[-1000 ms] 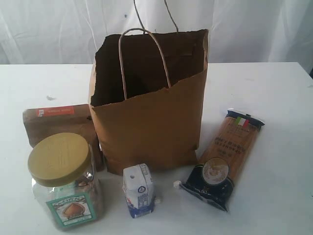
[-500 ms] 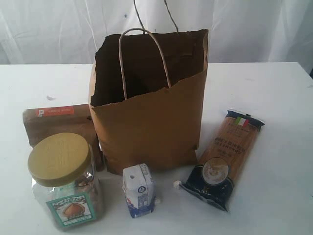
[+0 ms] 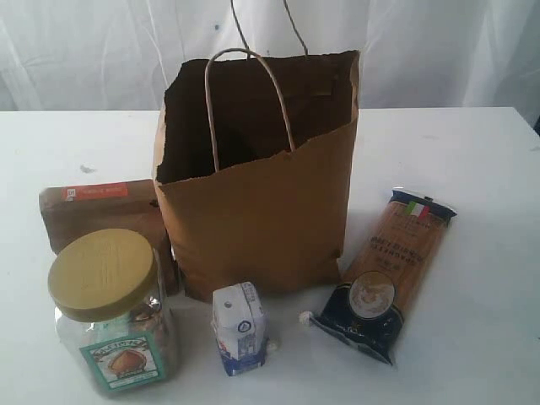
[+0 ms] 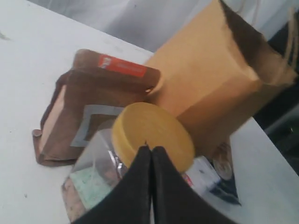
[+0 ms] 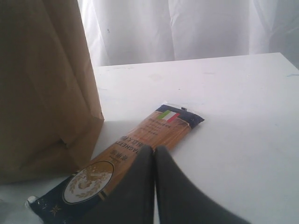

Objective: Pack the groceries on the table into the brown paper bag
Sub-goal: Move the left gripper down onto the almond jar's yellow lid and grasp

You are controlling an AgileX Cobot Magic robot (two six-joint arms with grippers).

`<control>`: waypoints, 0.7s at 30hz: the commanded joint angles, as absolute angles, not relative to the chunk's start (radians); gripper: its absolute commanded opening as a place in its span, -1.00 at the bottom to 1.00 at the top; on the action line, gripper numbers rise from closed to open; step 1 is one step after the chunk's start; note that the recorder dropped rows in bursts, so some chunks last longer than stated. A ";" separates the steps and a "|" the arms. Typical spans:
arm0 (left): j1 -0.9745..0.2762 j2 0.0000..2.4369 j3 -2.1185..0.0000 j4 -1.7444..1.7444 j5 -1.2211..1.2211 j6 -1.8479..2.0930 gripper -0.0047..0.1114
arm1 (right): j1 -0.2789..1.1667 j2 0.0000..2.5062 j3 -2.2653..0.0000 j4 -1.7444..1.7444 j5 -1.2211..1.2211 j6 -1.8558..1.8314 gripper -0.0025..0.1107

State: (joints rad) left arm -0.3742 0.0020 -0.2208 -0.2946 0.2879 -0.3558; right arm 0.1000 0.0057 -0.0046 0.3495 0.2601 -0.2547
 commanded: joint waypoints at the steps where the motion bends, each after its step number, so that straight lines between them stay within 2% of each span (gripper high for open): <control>1: -0.372 0.062 -0.492 -0.307 0.722 -0.263 -0.92 | 0.096 0.000 0.000 0.339 0.252 -0.262 -0.96; 5: -0.372 0.219 -0.683 -0.317 0.999 -0.086 -0.89 | 0.096 0.000 0.000 0.339 0.252 -0.262 -0.96; 8: -0.372 0.327 -0.758 -0.317 1.073 0.011 -0.62 | 0.096 0.000 0.000 0.339 0.252 -0.262 -0.96; 10: -0.372 0.390 -0.769 -0.333 1.070 0.045 -0.23 | 0.096 0.000 0.000 0.339 0.252 -0.262 -0.96; 12: -0.372 0.453 -0.759 -0.335 1.035 0.067 0.33 | 0.096 0.000 0.000 0.339 0.252 -0.262 -0.96; 14: -0.372 0.518 -0.743 -0.336 0.986 0.102 0.80 | 0.096 0.000 0.000 0.339 0.252 -0.262 -0.96; 15: -0.372 0.555 -0.734 -0.345 0.960 0.116 0.89 | 0.096 0.000 0.000 0.339 0.252 -0.262 -0.96; 21: -0.372 0.797 -0.747 -0.417 0.864 0.279 0.89 | 0.097 0.000 0.000 0.339 0.252 -0.276 -0.96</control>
State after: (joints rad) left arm -0.3742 0.6971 -0.7369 -0.3735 0.9087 0.2005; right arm 0.1000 0.0057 -0.0046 0.3495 0.2601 -0.2584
